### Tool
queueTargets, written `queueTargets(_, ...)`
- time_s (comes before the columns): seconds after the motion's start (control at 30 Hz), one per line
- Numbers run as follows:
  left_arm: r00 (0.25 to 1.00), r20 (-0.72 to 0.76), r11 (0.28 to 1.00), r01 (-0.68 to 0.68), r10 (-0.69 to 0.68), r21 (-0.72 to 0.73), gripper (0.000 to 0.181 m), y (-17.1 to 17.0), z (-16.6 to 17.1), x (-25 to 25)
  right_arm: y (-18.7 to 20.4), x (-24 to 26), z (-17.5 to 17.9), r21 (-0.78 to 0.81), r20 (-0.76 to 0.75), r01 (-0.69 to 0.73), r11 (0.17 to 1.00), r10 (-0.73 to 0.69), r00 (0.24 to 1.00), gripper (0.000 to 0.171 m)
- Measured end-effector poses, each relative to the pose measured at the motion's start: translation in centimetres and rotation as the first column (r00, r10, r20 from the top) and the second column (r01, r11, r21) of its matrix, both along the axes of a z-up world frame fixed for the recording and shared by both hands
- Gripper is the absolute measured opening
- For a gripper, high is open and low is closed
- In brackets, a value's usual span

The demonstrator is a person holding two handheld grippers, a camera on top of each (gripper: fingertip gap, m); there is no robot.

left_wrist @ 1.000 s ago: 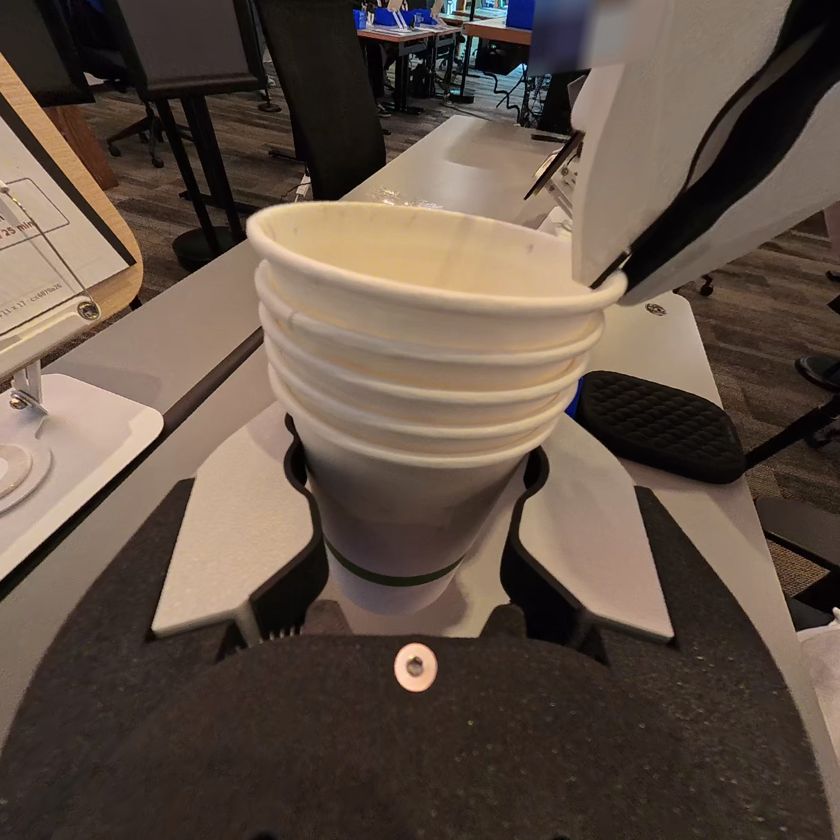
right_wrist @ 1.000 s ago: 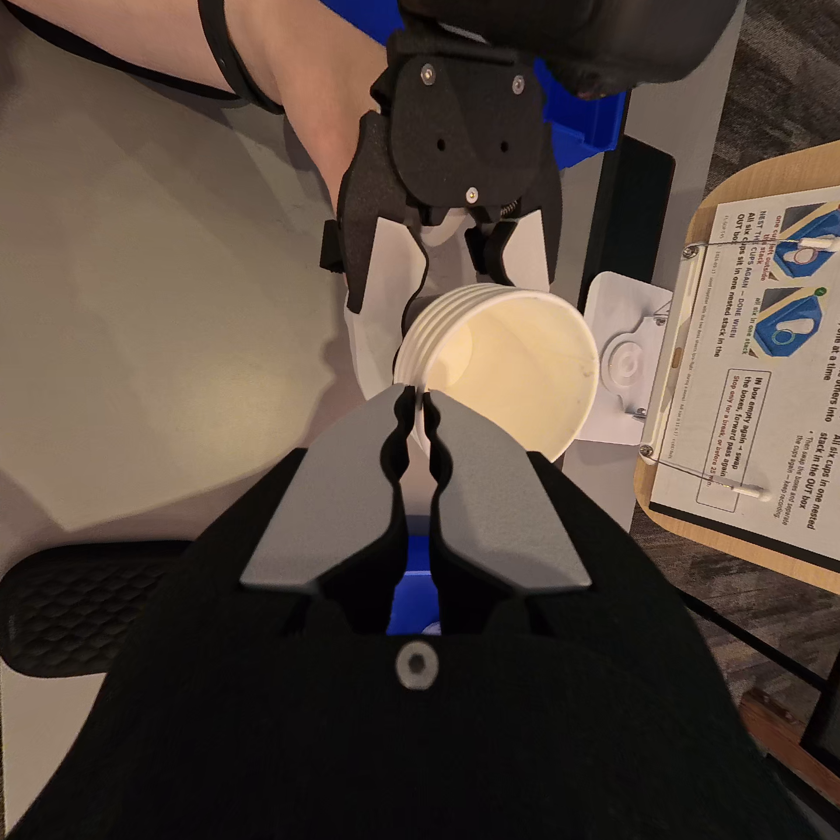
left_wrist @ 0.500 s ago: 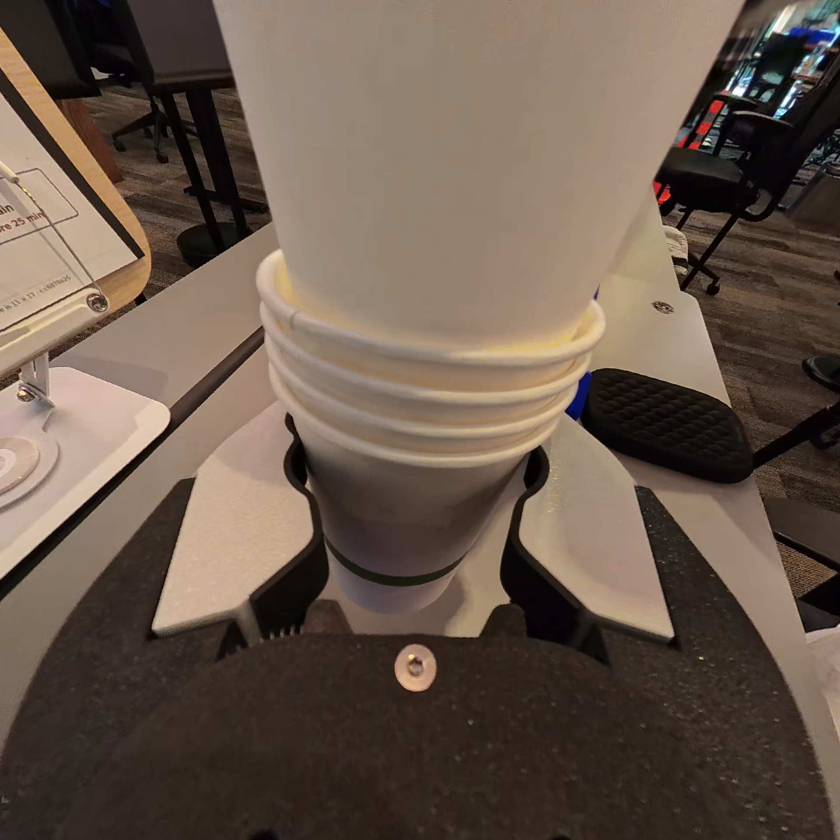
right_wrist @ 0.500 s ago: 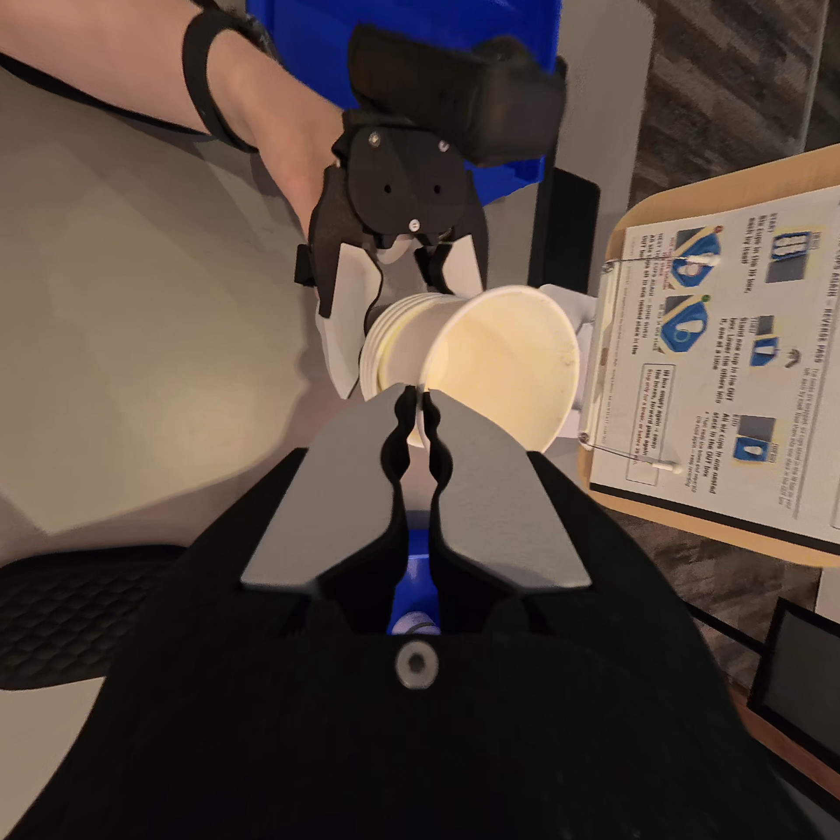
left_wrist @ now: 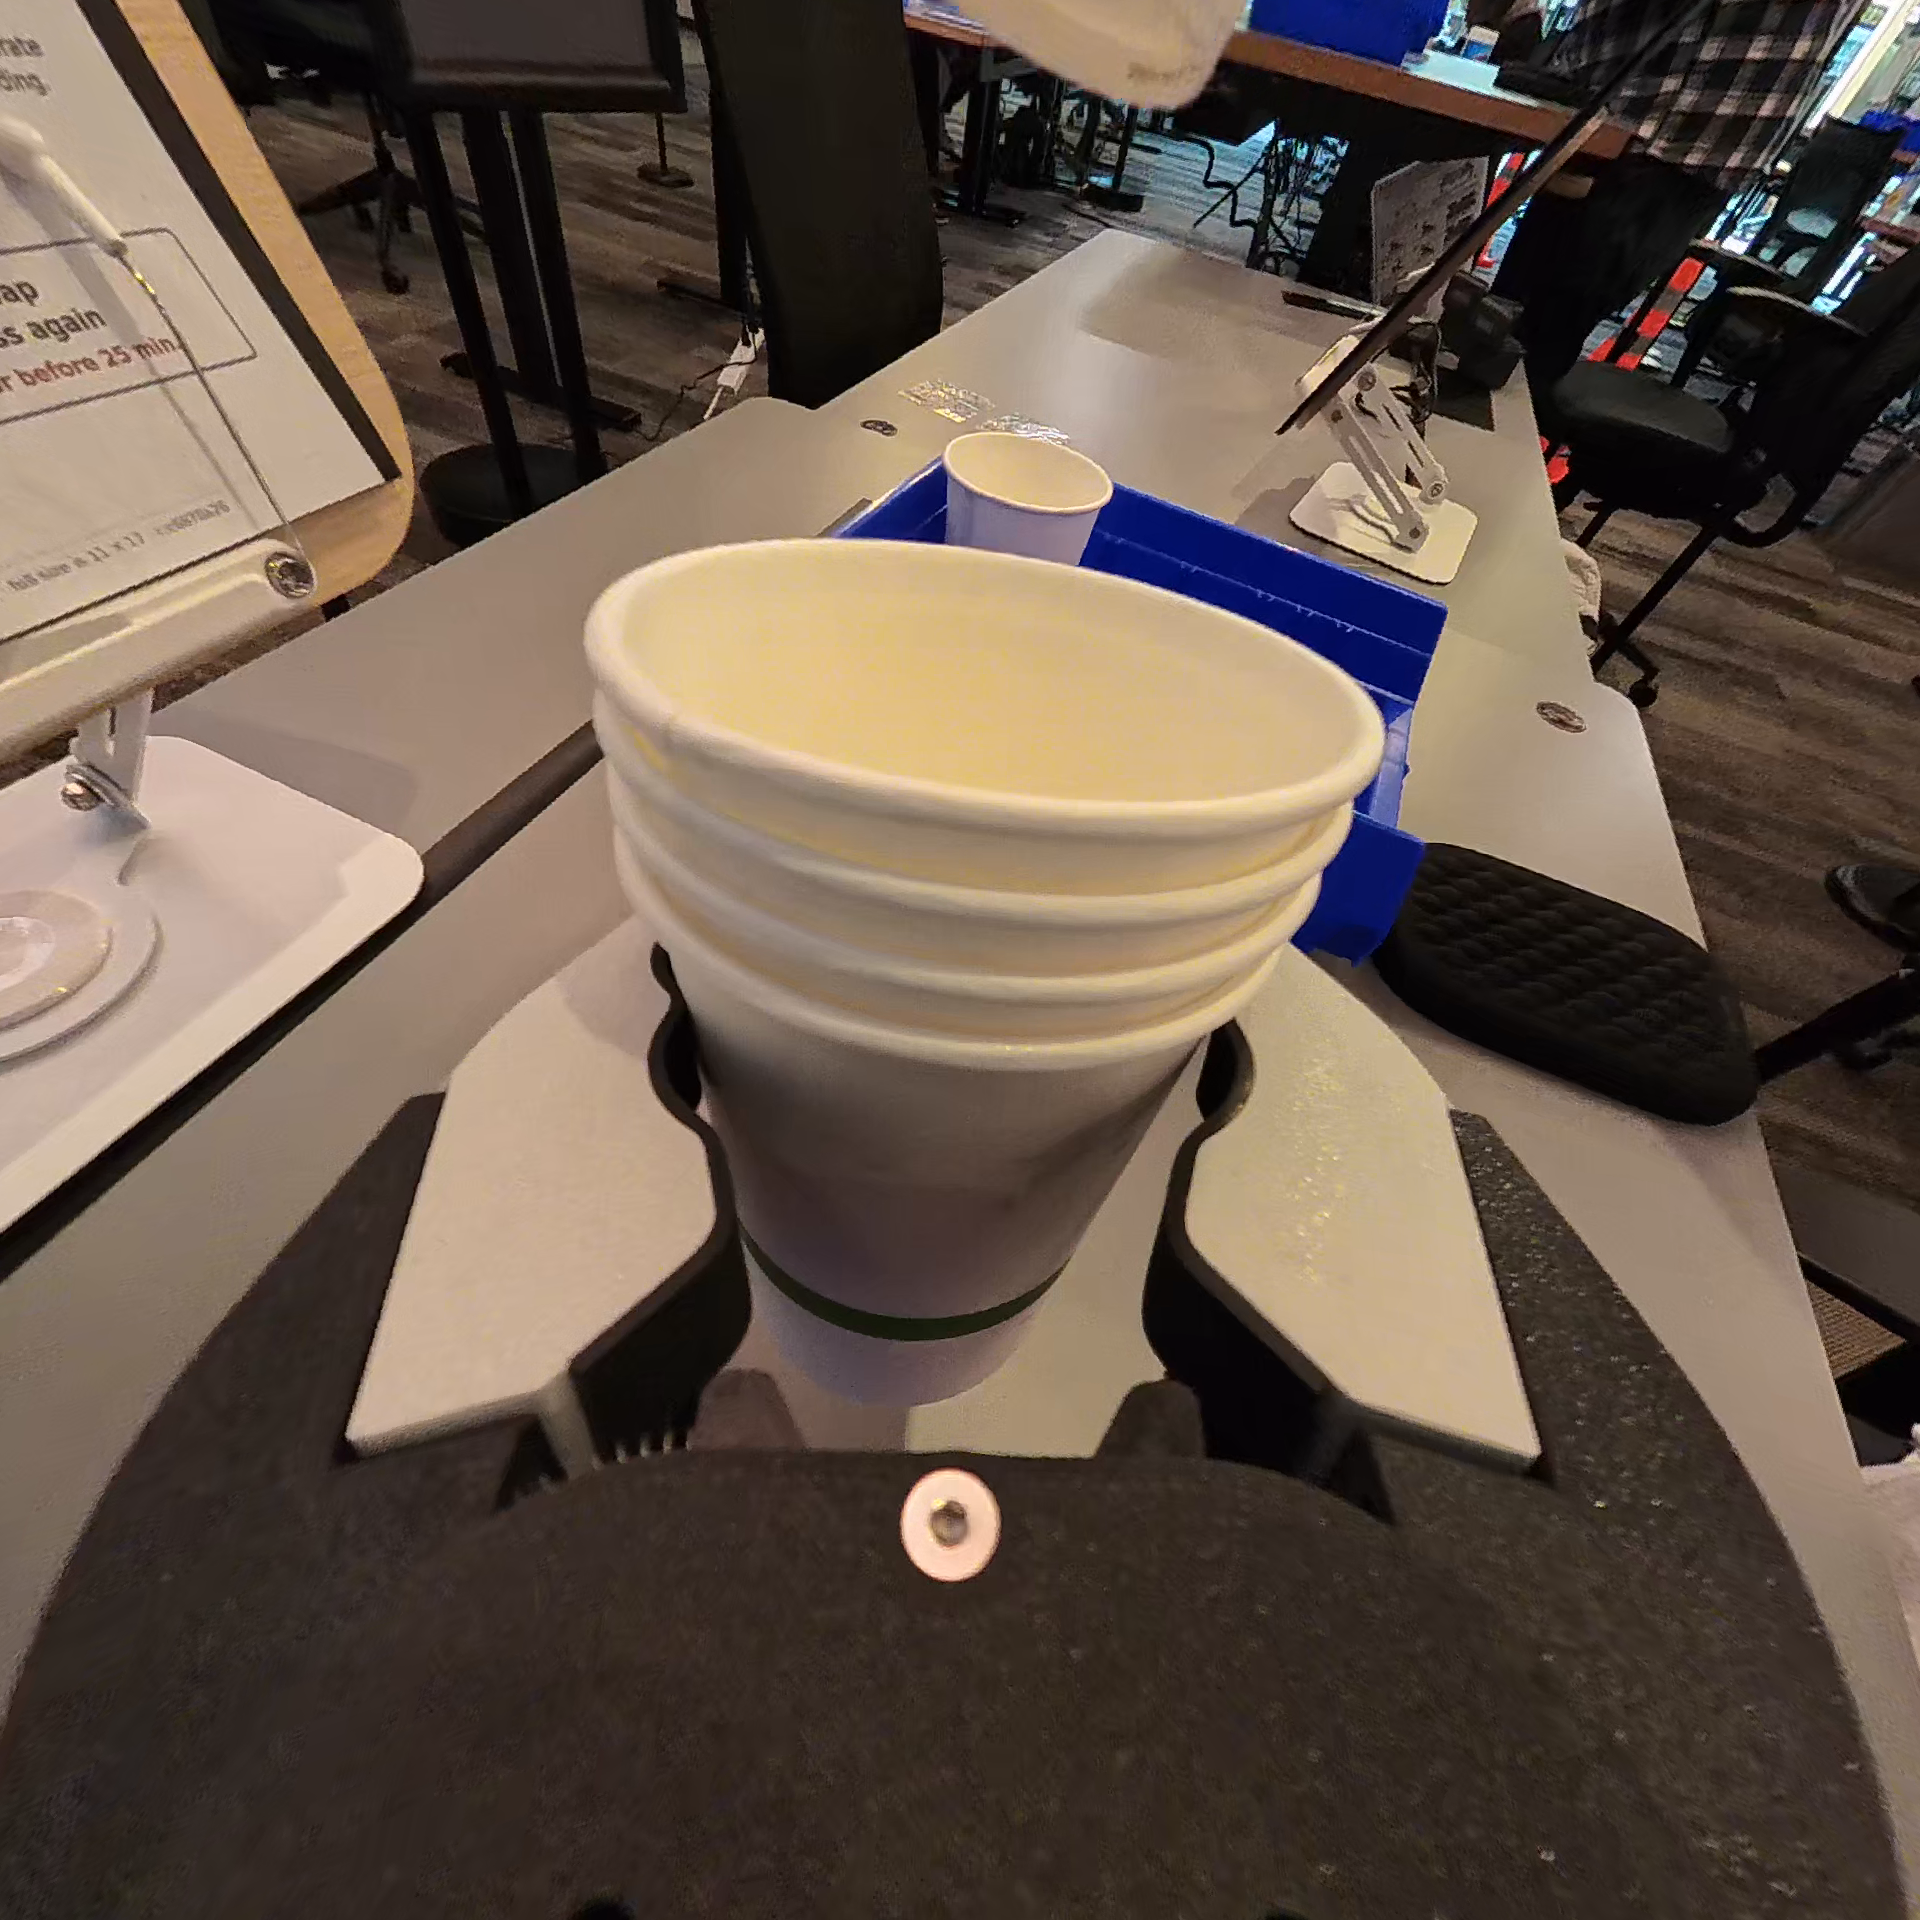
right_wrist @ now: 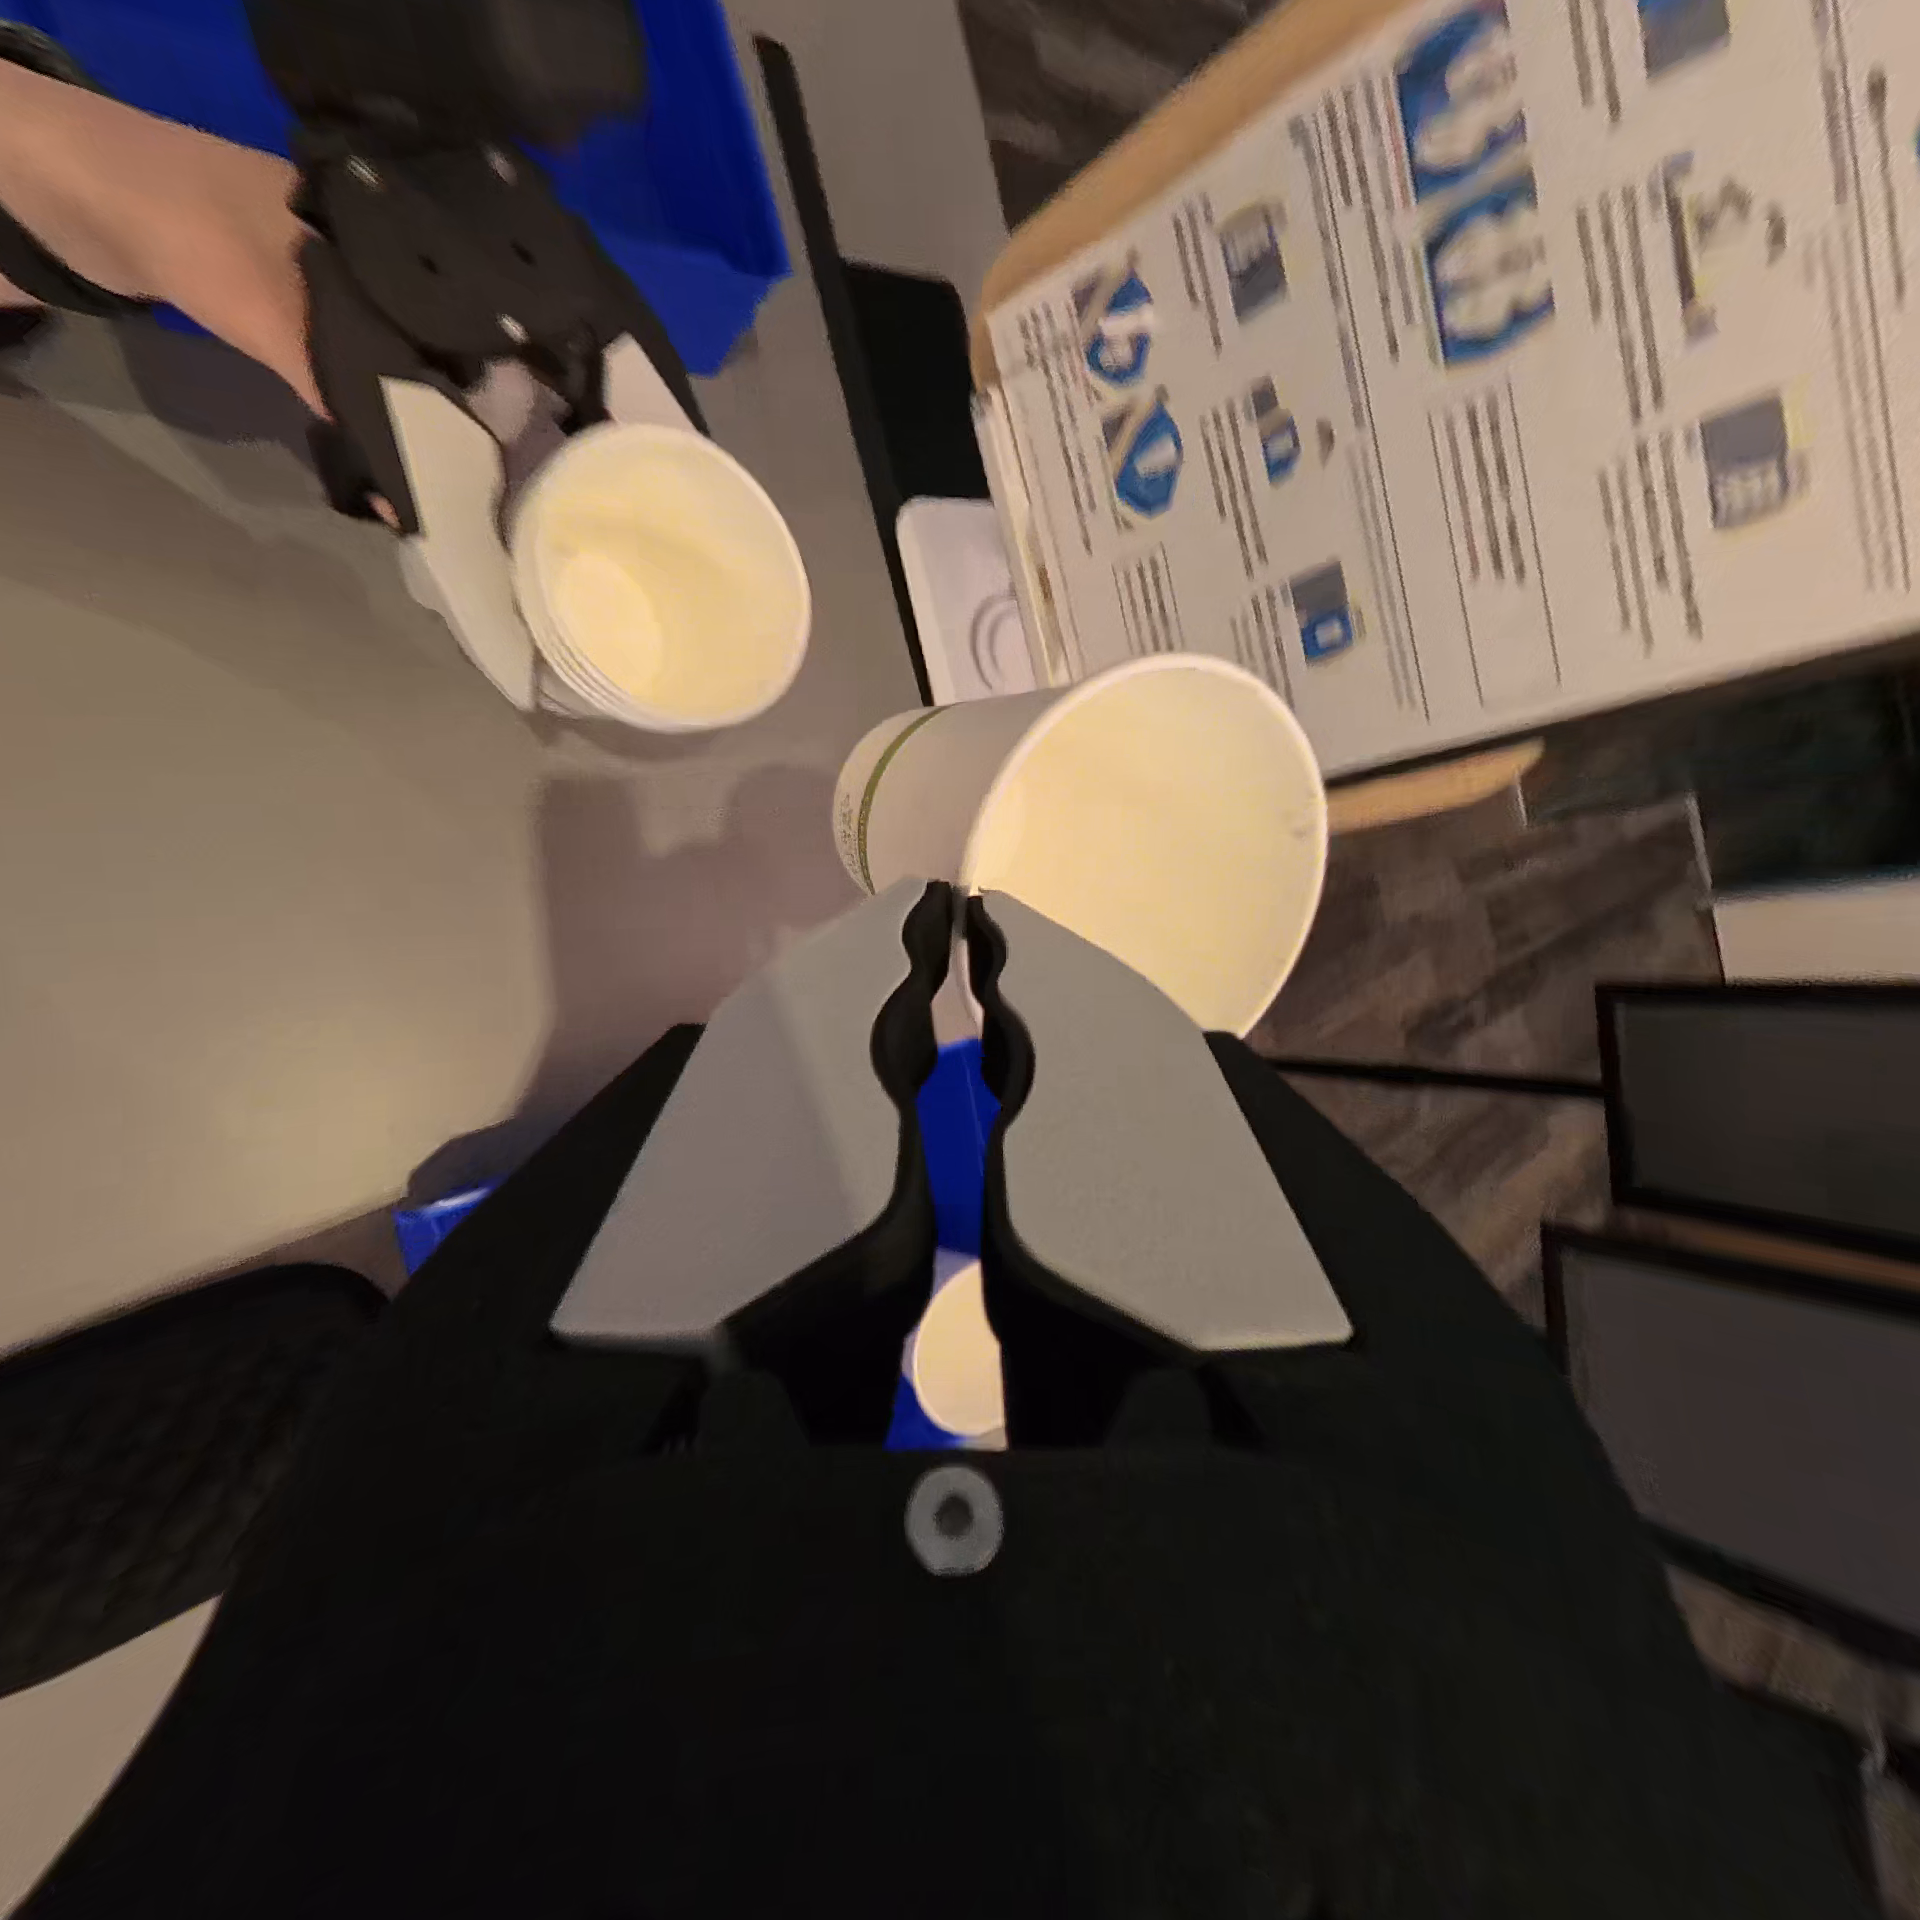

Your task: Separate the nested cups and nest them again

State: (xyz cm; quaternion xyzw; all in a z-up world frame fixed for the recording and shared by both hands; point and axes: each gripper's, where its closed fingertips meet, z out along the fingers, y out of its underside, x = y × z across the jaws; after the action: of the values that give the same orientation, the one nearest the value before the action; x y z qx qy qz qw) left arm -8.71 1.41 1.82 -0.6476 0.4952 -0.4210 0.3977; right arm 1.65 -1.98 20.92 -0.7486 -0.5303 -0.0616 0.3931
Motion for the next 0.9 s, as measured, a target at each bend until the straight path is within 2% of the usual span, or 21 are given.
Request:
queueTargets(0.17,1.000,-0.006,1.000,-0.005,0.005,-0.006,0.095,0.3,-0.2,-0.2,1.3,7.8,-4.5,-0.045,0.073,0.225,0.973,-0.221,0.973,0.003)
queueTargets(0.33,1.000,-0.004,1.000,-0.008,0.008,-0.008,0.095,0.4,-0.1,-0.4,1.7,11.7,-9.8,-0.116,0.087,0.321,0.940,-0.312,0.946,0.003)
queueTargets(0.63,1.000,-0.010,1.000,-0.007,0.007,-0.010,0.096,0.5,-0.3,-0.4,2.4,13.4,-19.8,-0.216,0.213,0.372,0.903,-0.329,0.920,0.003)
queueTargets(0.9,1.000,-0.013,1.000,-0.006,0.006,-0.013,0.095,0.5,-0.4,-0.3,3.3,13.3,-24.5,-0.227,0.295,0.369,0.901,-0.297,0.908,0.004)
